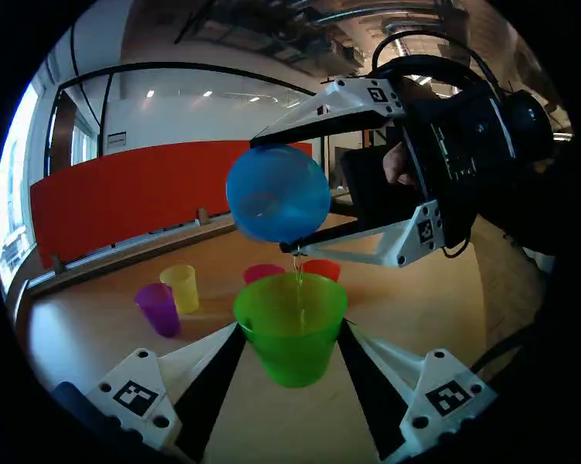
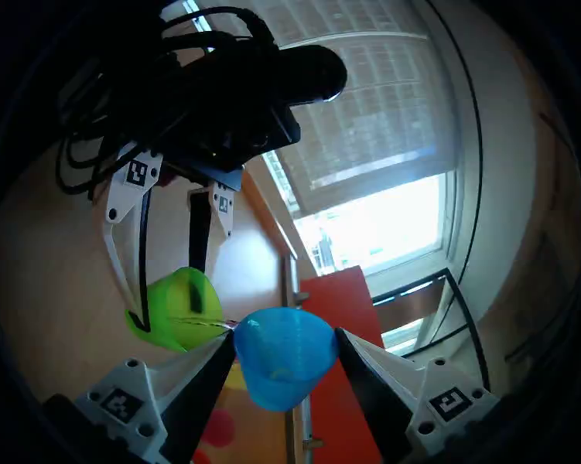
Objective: Pour water
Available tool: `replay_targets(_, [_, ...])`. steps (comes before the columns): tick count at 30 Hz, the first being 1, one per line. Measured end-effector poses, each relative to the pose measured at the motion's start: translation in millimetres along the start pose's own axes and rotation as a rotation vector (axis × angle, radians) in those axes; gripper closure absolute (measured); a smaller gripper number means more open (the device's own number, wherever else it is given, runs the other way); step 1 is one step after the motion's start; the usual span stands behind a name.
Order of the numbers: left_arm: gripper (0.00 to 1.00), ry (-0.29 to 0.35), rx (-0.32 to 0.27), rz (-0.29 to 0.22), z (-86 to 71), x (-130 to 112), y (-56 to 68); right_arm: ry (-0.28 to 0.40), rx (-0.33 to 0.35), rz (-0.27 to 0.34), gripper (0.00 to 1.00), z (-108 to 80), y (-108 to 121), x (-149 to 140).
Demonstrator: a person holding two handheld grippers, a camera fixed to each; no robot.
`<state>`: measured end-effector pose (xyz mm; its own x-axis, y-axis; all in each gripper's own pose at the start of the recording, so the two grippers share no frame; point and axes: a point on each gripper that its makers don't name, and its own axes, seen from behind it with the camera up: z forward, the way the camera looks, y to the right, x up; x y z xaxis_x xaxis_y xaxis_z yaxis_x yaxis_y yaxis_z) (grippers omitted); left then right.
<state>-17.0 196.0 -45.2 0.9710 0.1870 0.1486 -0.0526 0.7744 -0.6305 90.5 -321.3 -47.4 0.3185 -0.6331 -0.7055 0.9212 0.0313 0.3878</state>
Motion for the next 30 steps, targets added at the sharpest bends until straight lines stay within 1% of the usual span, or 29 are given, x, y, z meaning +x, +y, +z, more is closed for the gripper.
replay_targets(19, [0.17,0.002,0.0,0.003,1.6,0.3,0.0,-0.003,-0.001,-0.045,0.07,-2.9,-3.8,4.3])
replay_targets(30, [0.17,-0.002,0.003,0.011,2.7,-1.6,-1.4,-0.006,-0.005,-0.06,0.06,-4.6,-2.6,4.3])
